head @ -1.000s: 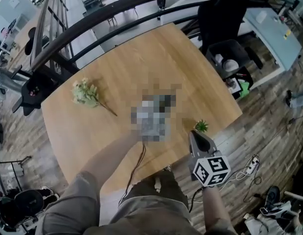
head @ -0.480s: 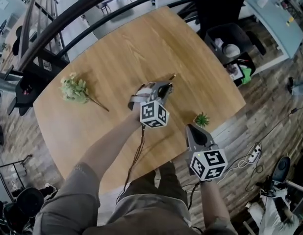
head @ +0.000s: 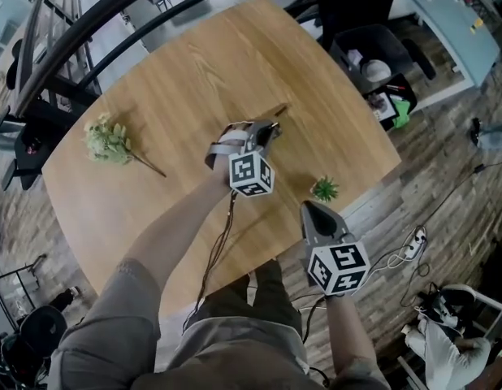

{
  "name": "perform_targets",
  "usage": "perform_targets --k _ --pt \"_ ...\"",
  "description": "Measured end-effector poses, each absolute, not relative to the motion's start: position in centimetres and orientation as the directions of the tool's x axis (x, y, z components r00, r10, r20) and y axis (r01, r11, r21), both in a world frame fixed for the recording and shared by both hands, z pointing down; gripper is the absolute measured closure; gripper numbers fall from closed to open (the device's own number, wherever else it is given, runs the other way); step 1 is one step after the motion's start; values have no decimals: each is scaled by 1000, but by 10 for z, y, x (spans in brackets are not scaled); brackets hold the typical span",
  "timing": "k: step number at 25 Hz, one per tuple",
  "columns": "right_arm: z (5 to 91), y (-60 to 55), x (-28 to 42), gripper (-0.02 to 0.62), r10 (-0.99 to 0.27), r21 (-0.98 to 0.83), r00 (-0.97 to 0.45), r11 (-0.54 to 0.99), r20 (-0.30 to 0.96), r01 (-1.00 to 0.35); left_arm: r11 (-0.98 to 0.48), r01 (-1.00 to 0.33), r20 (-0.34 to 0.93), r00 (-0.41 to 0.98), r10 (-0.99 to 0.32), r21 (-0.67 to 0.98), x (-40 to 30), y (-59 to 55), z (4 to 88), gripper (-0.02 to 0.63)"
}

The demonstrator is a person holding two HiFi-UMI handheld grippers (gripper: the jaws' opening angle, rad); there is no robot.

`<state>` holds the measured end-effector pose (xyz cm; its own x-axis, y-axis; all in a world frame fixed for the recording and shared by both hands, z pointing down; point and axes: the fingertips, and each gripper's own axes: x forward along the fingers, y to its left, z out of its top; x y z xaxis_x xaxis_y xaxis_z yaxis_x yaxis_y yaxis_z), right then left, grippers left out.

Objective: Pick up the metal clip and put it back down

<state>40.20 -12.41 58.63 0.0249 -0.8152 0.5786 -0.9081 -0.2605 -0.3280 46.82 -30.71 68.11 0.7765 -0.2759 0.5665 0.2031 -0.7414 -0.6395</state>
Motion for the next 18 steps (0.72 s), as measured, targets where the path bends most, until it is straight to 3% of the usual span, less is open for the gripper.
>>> perform_targets --k 5,7,12,18 --pt "578 -116 409 583 -829 -332 58 -286 556 -899 -757 209 599 749 -283 -619 468 -303 696 559" --pt "575 -113 409 583 -829 -313 72 -288 555 -905 -788 184 612 739 -283 -587 467 -303 697 493" --pt "554 -115 413 582 -839 -207 126 -271 529 -940 -860 109 620 738 -266 -498 457 -306 676 445" --pt "507 -121 410 583 -874 -174 152 -257 462 -950 -914 -3 564 786 -253 -405 427 -301 619 439"
